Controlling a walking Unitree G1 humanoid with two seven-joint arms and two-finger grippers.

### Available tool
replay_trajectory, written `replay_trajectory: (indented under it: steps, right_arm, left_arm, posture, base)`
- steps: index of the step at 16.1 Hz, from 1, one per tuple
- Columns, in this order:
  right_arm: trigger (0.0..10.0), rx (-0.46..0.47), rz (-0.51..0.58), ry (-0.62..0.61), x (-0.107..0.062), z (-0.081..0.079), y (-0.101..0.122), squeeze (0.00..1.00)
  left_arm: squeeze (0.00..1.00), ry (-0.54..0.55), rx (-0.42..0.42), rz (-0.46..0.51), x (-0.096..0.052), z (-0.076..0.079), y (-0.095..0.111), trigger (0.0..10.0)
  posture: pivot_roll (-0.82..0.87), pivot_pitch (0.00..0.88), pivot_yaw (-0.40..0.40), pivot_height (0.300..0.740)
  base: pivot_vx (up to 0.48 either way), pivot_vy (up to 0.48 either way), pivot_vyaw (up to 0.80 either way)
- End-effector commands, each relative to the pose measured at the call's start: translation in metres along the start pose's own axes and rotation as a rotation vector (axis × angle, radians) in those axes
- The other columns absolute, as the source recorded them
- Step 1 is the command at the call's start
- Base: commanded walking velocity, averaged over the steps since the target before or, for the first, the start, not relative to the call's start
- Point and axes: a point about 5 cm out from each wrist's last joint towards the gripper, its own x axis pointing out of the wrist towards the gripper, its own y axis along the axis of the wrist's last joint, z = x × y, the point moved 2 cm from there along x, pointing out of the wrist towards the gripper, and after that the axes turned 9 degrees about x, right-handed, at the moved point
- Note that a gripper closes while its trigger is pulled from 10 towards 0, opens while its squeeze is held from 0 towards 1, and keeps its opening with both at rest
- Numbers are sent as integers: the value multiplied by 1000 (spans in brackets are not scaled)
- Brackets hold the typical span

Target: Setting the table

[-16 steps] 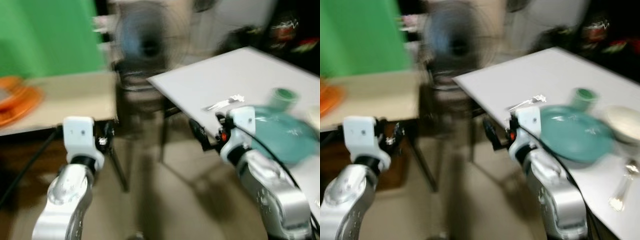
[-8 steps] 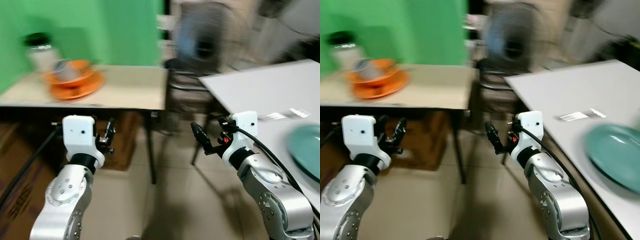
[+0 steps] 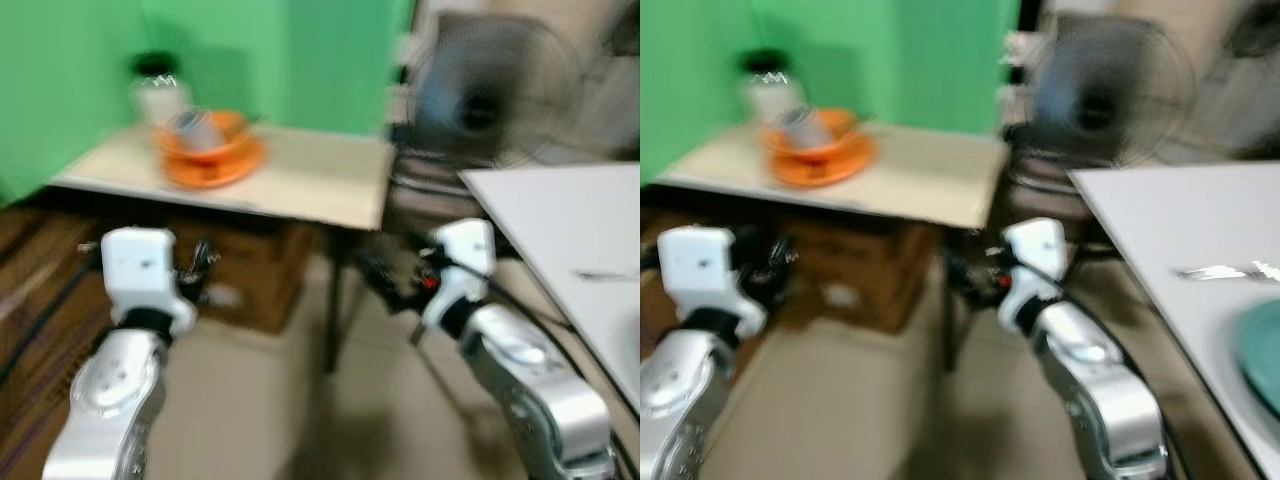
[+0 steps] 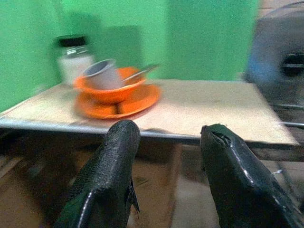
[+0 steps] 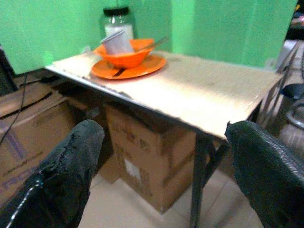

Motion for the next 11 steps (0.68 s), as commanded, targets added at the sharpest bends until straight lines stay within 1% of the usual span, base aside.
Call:
replay_trajectory:
  steps: [1, 2, 3, 6, 8, 9, 11]
  right_arm:
    - [10000, -44, 5, -26, -2, 6, 3, 275]
    - [10000, -50, 3, -25, -2, 6, 2, 263]
    - [10000, -55, 2, -17, -2, 5, 2, 0]
    - [10000, -67, 3, 8, -2, 4, 1, 0]
    - [10000, -102, -3, 57, -2, -3, 1, 0]
    - [10000, -100, -1, 68, -2, -4, 1, 0]
    - [10000, -99, 10, 79, -2, -8, 2, 0]
  left_arm:
    - [0, -28, -10, 23, 0, 7, 5, 10000]
    - [0, -27, -9, 23, 0, 6, 5, 10000]
    - [0, -26, -9, 23, -1, 6, 4, 10000]
    - [0, -25, -7, 20, -3, 5, 3, 10000]
    - [0, -25, -7, 18, -3, 5, 3, 10000]
    - [0, -26, -7, 18, -3, 5, 3, 10000]
    - [0, -26, -4, 7, -5, 2, 0, 10000]
  posture:
    - [-33, 0, -9, 740]
    - [-33, 0, -9, 740]
    - [-31, 0, -12, 740]
    - [-28, 0, -14, 740]
    - [-27, 0, -14, 740]
    - [-27, 0, -11, 740]
    - [-33, 0, 18, 740]
  base:
    - [262, 0, 0]
    - [262, 0, 0]
    - [262, 0, 0]
    - [264, 0, 0]
    - [262, 0, 0]
    - [266, 0, 513]
    - [262, 0, 800]
